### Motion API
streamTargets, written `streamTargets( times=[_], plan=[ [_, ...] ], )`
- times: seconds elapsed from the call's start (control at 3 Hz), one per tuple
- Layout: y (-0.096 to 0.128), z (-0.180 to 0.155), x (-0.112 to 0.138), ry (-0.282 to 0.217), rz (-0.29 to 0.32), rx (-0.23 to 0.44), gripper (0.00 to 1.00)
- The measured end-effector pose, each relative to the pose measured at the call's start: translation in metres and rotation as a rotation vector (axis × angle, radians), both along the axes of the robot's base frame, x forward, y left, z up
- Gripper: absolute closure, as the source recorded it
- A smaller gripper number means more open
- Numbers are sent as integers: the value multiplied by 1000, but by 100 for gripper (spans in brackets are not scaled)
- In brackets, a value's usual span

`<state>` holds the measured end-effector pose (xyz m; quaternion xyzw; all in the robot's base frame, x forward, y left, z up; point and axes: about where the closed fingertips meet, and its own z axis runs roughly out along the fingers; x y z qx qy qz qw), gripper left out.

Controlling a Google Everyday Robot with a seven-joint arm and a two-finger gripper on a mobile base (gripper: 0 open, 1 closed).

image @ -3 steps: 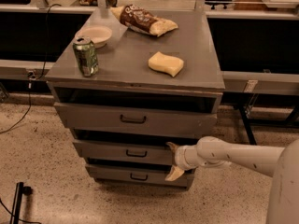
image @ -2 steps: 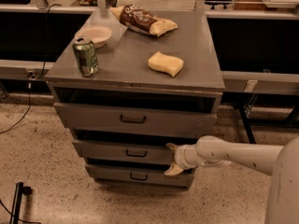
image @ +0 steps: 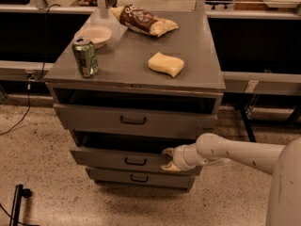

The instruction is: Open middle drawer

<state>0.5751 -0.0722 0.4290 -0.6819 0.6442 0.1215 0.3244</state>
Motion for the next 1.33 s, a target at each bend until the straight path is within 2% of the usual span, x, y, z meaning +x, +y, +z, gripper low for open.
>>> streamTargets(
  times=[0.33, 0.67, 1.33],
  plan=[
    [10, 8, -15, 40, 38, 102, 69],
    [32, 31, -54, 50, 142, 209, 52],
    [35, 30, -56, 54, 146, 212, 5]
  ],
)
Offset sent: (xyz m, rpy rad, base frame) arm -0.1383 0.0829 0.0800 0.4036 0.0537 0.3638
